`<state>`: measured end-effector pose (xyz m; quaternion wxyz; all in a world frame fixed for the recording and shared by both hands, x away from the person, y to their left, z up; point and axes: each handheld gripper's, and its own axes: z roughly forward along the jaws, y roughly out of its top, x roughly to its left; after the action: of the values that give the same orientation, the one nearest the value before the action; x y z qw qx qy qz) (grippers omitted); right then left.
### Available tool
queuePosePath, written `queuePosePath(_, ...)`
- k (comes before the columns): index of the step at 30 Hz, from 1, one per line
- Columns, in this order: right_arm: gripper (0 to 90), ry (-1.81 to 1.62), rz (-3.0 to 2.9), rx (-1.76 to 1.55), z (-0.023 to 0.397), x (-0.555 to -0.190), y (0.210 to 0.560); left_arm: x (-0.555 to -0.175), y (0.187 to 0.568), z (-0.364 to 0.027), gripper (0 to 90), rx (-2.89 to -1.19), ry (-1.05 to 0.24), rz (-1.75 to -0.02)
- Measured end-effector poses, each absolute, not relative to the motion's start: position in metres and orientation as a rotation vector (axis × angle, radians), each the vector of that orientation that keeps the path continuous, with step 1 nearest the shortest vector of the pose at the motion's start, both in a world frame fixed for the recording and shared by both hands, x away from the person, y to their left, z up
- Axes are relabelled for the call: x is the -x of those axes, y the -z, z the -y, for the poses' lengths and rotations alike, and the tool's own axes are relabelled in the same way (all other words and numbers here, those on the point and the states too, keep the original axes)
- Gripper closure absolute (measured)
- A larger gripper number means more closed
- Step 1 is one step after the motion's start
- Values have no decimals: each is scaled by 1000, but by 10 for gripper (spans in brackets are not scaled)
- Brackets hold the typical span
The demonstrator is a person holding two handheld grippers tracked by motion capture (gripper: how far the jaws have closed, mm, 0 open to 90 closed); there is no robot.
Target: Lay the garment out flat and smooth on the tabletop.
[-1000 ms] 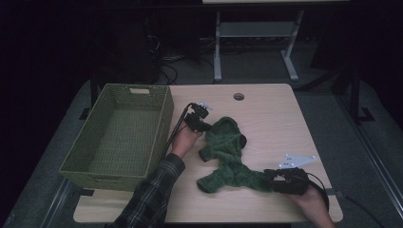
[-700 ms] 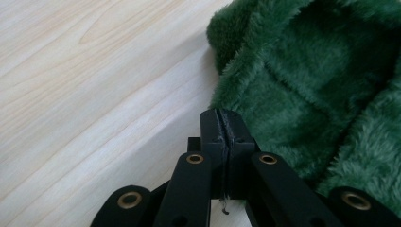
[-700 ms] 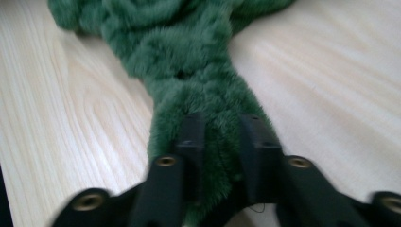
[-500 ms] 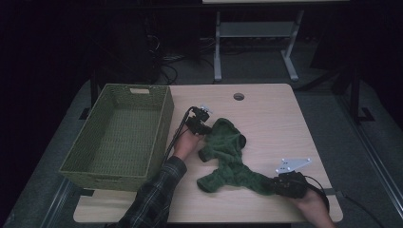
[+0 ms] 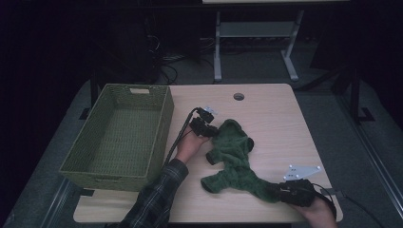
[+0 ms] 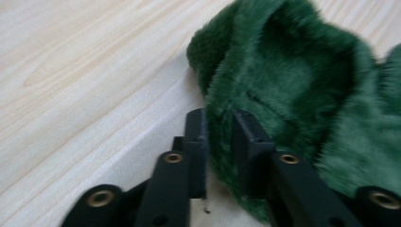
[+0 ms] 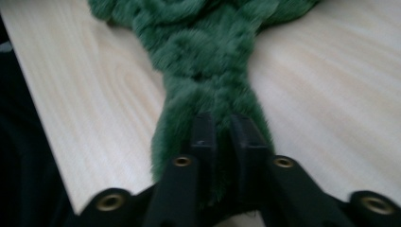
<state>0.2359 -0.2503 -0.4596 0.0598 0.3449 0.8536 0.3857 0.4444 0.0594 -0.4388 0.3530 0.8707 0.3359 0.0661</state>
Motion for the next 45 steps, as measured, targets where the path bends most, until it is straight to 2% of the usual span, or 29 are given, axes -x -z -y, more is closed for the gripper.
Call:
queuePosePath(3, 714, -1181, -2561, -1043, 249, -243, 458, -434, 434, -68, 637, -2216, -168, -864)
queuePosePath(17, 649, -1216, -2526, -1041, 238, -262, 453, -368, 435, -100, 369, -2158, -200, -774)
queuePosePath(31, 649, -1238, -2526, -1029, 225, -272, 449, -300, 444, -114, 243, -2225, -213, -639)
queuePosePath(33, 658, -1245, -2527, -1029, 223, -272, 448, -293, 445, -118, 198, -2230, -219, -613)
queuePosePath(39, 680, -1265, -2528, -1032, 217, -275, 447, -275, 454, -134, 133, -2229, -210, -623)
queuePosePath(45, 687, -1273, -2540, -1009, 207, -277, 444, -267, 462, -138, 128, -2277, -238, -607)
